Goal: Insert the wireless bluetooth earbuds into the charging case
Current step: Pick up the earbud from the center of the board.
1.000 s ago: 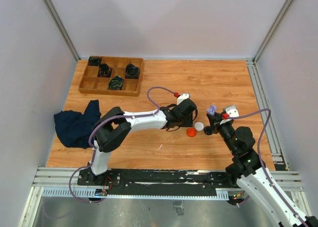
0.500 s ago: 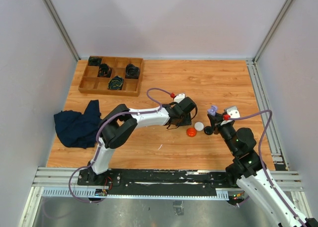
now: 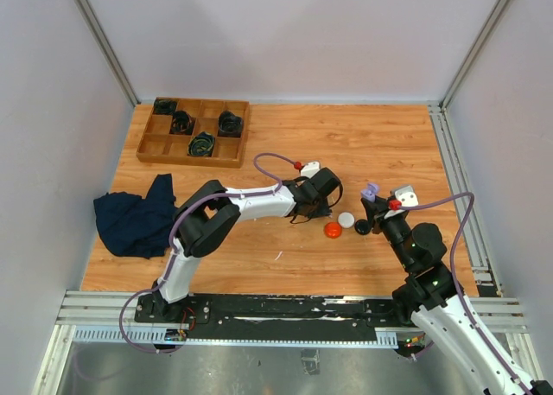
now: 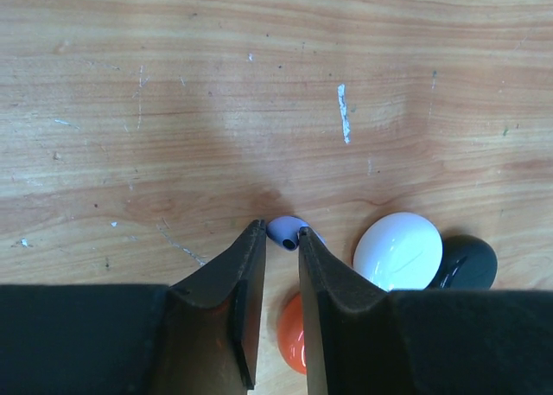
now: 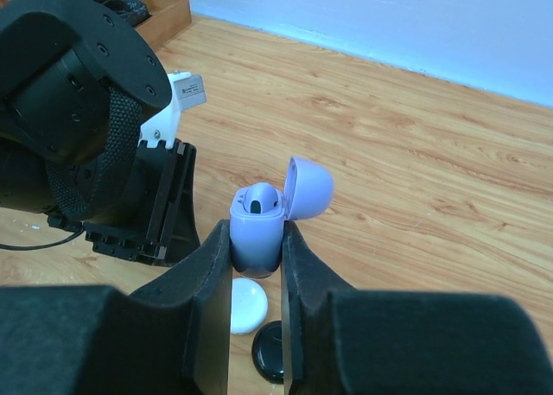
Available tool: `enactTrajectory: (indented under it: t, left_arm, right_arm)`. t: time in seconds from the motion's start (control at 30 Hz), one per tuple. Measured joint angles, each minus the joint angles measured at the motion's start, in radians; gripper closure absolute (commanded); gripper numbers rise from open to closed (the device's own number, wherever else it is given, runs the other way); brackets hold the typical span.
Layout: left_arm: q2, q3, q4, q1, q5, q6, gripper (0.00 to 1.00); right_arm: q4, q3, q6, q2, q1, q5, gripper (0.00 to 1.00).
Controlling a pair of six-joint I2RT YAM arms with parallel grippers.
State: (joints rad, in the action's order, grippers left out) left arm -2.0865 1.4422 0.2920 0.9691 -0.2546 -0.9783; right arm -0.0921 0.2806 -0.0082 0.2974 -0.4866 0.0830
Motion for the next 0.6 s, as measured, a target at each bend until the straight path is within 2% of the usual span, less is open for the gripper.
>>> enactTrajectory:
  t: [0.2,0.37,0.6]
  left_arm:
    - [0.002,-0.005,-0.003,-0.004,-0.019,0.005,0.84]
    - [0.059,-0.085,-0.016,-0.019,-0.036,0.042,0.87]
    - [0.154,-0.183,0.043,-0.053,-0.046,0.215,0.87]
  right_arm:
    - [0.000,0.000,0.000,0.001,0.000,-0.005,0.99]
    - [0.000,0.000,-0.002,0.015,0.000,-0.029,0.99]
    - [0.000,0.000,-0.016,0.058,0.000,-0.083,0.99]
